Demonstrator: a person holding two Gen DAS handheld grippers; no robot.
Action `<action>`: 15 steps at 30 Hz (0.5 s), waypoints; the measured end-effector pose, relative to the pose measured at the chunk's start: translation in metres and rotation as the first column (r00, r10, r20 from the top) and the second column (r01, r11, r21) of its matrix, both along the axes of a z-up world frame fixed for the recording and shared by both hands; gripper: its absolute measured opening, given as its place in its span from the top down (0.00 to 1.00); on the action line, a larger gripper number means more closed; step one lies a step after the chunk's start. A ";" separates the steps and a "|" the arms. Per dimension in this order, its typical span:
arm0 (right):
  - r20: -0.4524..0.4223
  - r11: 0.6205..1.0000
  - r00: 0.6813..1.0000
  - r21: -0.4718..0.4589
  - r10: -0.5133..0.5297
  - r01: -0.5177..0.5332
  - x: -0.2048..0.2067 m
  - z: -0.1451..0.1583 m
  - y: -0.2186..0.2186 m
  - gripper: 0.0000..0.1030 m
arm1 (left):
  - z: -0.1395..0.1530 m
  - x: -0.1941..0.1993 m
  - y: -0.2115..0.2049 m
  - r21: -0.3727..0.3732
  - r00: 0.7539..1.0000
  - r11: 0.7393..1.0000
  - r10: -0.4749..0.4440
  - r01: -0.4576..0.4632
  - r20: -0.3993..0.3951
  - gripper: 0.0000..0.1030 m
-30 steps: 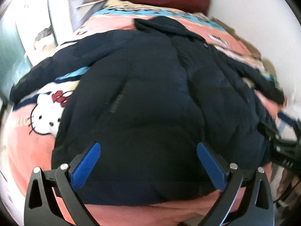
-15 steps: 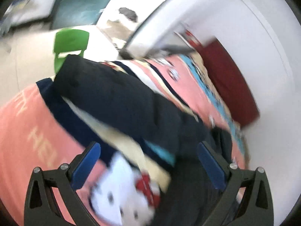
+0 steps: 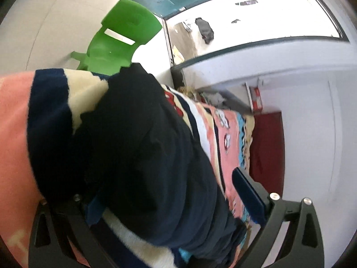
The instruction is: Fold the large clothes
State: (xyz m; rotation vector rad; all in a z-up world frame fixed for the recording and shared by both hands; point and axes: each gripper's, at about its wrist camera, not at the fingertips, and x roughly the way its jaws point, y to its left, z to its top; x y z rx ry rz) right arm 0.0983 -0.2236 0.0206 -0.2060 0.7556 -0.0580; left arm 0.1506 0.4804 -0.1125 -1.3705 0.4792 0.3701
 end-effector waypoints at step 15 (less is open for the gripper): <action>0.021 1.000 1.000 0.015 -0.015 0.015 -0.007 0.003 -0.014 0.01 | 0.000 0.001 0.006 -0.011 0.999 1.000 -0.005 0.006 0.041 0.87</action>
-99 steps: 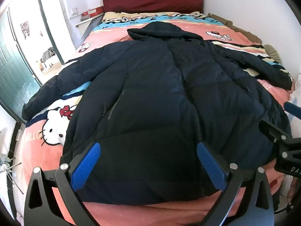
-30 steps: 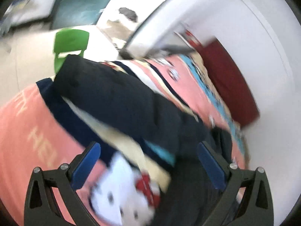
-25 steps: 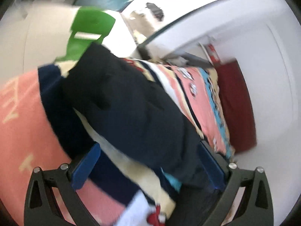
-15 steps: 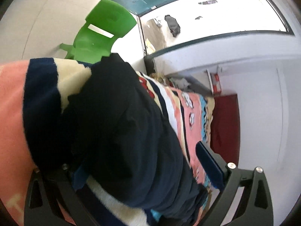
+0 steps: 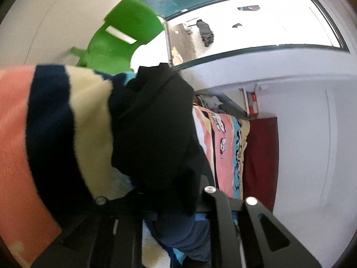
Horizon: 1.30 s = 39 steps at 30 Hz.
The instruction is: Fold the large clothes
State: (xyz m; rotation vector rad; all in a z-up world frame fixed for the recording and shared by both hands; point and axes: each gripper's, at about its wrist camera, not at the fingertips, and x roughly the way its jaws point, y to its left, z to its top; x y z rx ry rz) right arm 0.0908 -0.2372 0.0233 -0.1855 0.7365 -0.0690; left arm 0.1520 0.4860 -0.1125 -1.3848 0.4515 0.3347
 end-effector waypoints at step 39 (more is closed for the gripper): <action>0.205 0.988 0.968 0.086 -0.141 0.126 -0.008 0.044 -0.095 0.01 | 0.027 0.128 -0.609 0.481 0.186 -0.089 -0.848 0.872 -0.496 0.89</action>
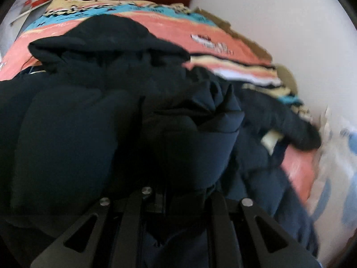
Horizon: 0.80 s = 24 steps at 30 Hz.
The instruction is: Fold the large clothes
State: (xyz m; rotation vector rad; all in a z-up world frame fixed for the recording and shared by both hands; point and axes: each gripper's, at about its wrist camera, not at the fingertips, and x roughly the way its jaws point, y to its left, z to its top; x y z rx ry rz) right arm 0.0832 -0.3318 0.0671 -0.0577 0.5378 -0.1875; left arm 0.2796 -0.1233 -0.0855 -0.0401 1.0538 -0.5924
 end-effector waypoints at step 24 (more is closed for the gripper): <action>-0.069 0.992 0.989 -0.006 0.128 -0.128 0.069 -0.022 0.059 0.01 | 0.063 -0.016 0.048 -0.193 0.994 0.976 -0.108 0.104 -0.010 0.56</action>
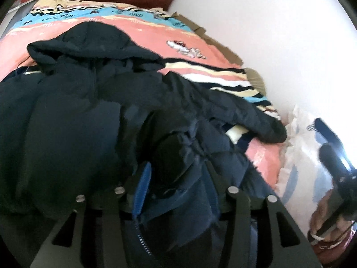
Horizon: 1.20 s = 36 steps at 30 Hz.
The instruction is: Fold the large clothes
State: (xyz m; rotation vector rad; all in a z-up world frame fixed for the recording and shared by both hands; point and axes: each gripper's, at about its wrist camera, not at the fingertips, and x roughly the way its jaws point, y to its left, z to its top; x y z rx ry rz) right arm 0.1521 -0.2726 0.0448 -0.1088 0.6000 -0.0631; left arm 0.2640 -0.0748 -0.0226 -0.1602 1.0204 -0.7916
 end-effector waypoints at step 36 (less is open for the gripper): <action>-0.388 0.982 0.902 0.057 0.190 -0.182 0.109 -0.141 0.062 0.01 | -0.042 0.056 0.133 0.267 0.903 0.862 0.407 -0.430 0.142 0.55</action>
